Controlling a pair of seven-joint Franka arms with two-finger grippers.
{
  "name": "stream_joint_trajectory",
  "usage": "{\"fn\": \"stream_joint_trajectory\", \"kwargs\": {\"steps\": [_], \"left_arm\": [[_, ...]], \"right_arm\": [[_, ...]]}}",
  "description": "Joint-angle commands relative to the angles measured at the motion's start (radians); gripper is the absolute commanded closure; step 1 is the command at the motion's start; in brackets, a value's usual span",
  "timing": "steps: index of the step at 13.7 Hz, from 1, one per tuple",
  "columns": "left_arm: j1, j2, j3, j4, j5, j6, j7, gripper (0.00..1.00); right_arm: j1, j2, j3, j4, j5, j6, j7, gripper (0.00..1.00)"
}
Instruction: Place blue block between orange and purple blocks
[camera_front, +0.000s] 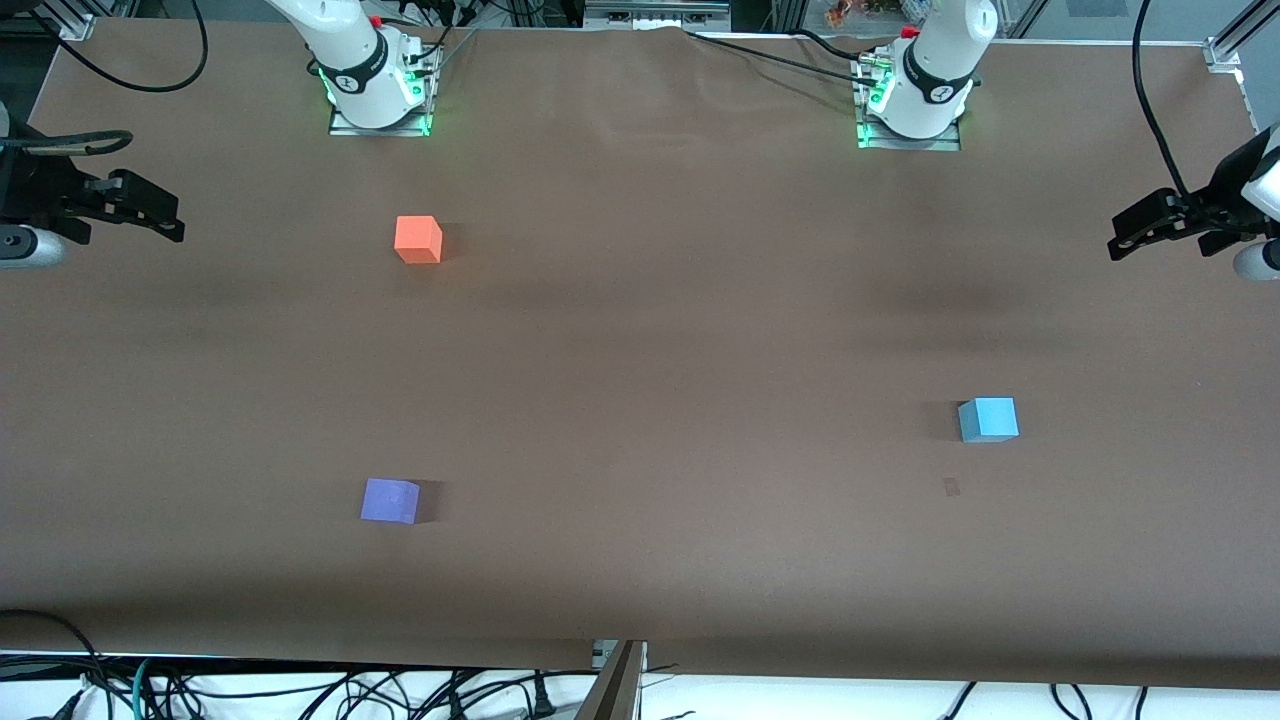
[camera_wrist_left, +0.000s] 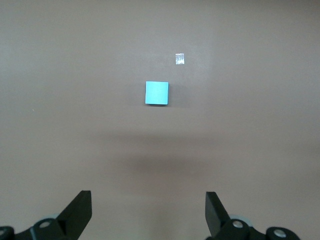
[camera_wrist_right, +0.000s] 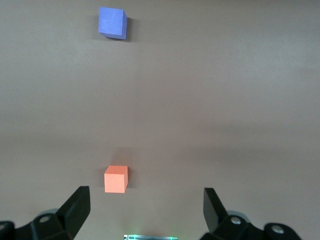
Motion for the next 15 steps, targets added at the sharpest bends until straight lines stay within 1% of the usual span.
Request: {"fn": "stream_joint_trajectory", "kwargs": {"steps": [1, 4, 15], "left_arm": [[-0.002, 0.011, 0.002, 0.026, -0.007, 0.0, 0.01, 0.0], [0.003, 0.013, 0.002, 0.046, -0.007, 0.0, 0.008, 0.0], [0.004, 0.02, 0.0, 0.049, -0.013, -0.004, 0.01, 0.0]], "right_arm": [[-0.009, 0.0, 0.003, 0.009, 0.018, -0.001, -0.017, 0.0], [-0.009, 0.0, 0.003, 0.009, 0.016, -0.001, -0.02, 0.0], [-0.009, 0.003, 0.003, 0.009, 0.016, -0.001, -0.02, 0.0]]}}
